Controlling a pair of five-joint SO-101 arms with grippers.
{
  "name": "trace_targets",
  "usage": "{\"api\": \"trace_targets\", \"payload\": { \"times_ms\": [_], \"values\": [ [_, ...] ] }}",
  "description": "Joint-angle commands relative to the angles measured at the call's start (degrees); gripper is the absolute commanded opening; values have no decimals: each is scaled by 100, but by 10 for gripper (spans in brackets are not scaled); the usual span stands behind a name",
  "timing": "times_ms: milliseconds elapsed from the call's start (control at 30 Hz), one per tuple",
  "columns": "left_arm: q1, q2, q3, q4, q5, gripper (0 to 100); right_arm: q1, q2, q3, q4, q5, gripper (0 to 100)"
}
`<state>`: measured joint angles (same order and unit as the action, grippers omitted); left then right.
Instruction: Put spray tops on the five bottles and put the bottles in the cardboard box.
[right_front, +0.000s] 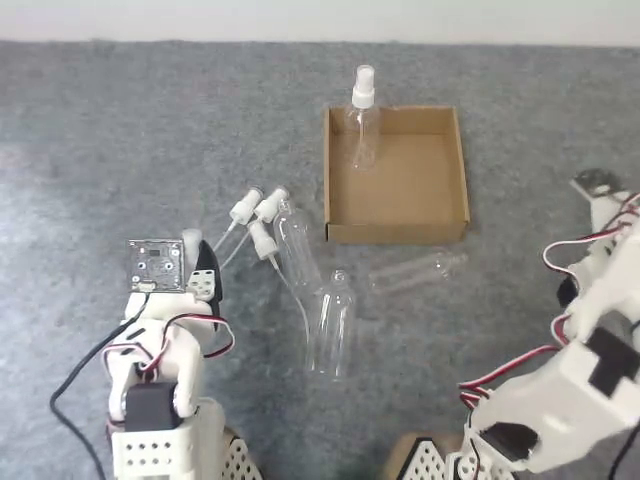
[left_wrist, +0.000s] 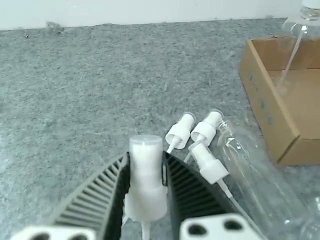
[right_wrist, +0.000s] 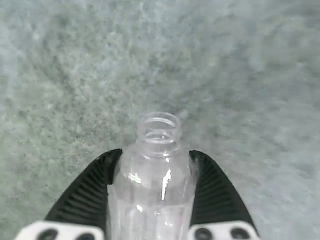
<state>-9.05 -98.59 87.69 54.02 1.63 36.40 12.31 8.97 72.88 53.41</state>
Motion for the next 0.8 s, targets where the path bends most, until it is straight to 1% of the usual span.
{"api": "trace_targets", "payload": {
  "times_ms": [0, 67, 167, 300, 433, 533, 600, 667, 767],
  "values": [
    [-44, -97, -259, -193, -26, 11, -277, -1174, -659, 989, 9, 6],
    [-35, -97, -426, -193, -18, 11, -611, -1719, -677, 1314, -237, 6],
    [0, -62, -708, -158, -18, 11, -1341, -2651, -580, 1560, -879, 6],
    [-26, -53, -1279, -70, -53, 11, -2941, -3943, 70, 1385, -1802, 6],
    [9, 35, -2607, 475, -167, 11, -4954, -4980, 958, 523, -2523, 6],
    [9, 677, -3371, 571, -167, 11, -6167, -5332, 1618, -127, -2954, 6],
    [79, 1380, -3785, 571, -167, 11, -6738, -5341, 2004, -593, -3244, 6],
    [290, 2110, -4233, 563, -132, 11, -7248, -5358, 2400, -1147, -3385, 6],
    [457, 2910, -5015, 545, 316, 11, -7881, -5411, 2998, -1798, -3393, 9]
  ]
}}
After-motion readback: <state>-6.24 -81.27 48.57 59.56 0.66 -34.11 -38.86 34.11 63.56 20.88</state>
